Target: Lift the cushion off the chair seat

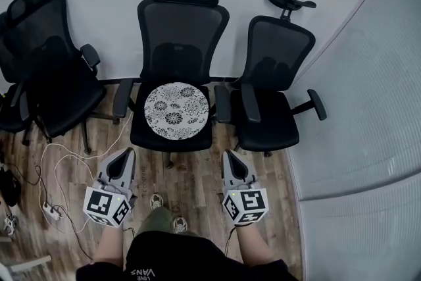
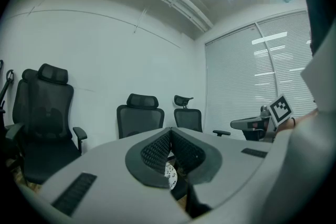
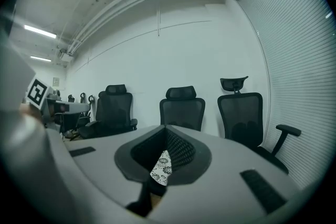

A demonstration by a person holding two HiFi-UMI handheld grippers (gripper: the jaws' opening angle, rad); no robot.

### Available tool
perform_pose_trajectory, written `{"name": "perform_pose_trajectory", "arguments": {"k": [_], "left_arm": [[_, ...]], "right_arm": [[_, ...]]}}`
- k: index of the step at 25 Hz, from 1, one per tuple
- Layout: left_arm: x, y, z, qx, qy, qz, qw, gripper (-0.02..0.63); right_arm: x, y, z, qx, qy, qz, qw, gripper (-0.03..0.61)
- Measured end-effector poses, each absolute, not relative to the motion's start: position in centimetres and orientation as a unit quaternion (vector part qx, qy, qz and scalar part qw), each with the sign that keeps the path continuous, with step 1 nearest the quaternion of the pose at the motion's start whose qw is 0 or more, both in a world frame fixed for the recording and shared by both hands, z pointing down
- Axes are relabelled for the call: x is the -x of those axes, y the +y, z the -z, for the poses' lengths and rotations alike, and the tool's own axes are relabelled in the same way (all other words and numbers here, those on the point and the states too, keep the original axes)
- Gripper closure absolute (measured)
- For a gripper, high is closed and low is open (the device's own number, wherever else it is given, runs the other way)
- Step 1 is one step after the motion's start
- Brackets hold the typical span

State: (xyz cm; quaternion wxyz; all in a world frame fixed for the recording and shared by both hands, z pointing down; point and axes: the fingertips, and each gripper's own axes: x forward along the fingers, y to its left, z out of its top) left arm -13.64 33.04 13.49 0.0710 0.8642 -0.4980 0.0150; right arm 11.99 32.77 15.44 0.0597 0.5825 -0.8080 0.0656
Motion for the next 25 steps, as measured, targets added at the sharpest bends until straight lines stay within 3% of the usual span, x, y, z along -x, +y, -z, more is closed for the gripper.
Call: {"name": "perform_pose_trajectory", "arguments": {"k": [25], "left_arm": [[18.2, 17.8, -13.4, -0.9, -0.43, -0.005, 0.071, 0.603]], "right_arm": [[-6.5, 20.6, -14.6, -0.635, -0.768, -0.057, 0.065, 0.56]]}}
